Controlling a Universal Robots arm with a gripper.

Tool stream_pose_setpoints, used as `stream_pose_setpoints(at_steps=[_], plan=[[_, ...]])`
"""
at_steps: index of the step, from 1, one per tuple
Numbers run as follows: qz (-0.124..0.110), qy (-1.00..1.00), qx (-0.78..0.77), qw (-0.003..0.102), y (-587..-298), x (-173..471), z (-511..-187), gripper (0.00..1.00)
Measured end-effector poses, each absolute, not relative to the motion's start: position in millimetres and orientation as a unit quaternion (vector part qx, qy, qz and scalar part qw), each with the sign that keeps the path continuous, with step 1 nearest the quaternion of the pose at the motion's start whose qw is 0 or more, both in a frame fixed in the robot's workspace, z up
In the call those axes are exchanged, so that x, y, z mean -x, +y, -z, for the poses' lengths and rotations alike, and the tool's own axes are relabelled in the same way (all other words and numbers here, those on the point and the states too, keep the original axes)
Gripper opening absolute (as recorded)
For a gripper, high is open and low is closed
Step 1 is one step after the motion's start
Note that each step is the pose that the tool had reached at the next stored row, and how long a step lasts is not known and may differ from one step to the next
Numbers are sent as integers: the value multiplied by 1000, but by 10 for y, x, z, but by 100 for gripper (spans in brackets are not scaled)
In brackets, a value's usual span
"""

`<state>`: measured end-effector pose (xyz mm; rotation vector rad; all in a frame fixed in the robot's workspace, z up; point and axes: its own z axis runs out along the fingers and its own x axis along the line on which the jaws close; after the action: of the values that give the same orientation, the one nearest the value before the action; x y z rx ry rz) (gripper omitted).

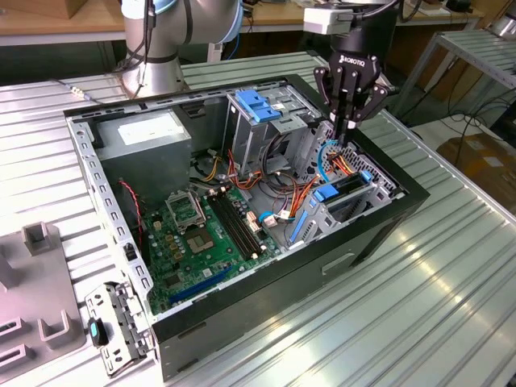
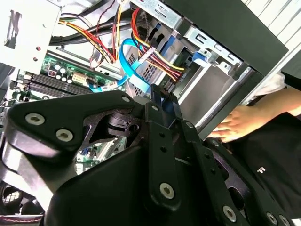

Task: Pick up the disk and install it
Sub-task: 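Insert the second disk wire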

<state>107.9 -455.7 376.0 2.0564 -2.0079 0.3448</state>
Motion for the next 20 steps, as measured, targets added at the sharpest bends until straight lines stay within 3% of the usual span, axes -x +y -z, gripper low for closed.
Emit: stream_pose_setpoints(at_steps=[3,4,6,7,12,13,20], plan=[[-119,-688,-705,124,-4554,-1079,-3749,22],[-119,-688,-705,124,-4553,-1079,-3744,16],[-120,-688,-705,125,-4551,-1080,-3732,16],[-120,-688,-705,125,-4551,-1080,-3724,11],[-127,-687,-703,132,-4550,-1082,-3694,11],[-128,-687,-703,133,-4550,-1082,-3687,18],[-138,-685,-701,144,-4546,-1086,-3616,18]])
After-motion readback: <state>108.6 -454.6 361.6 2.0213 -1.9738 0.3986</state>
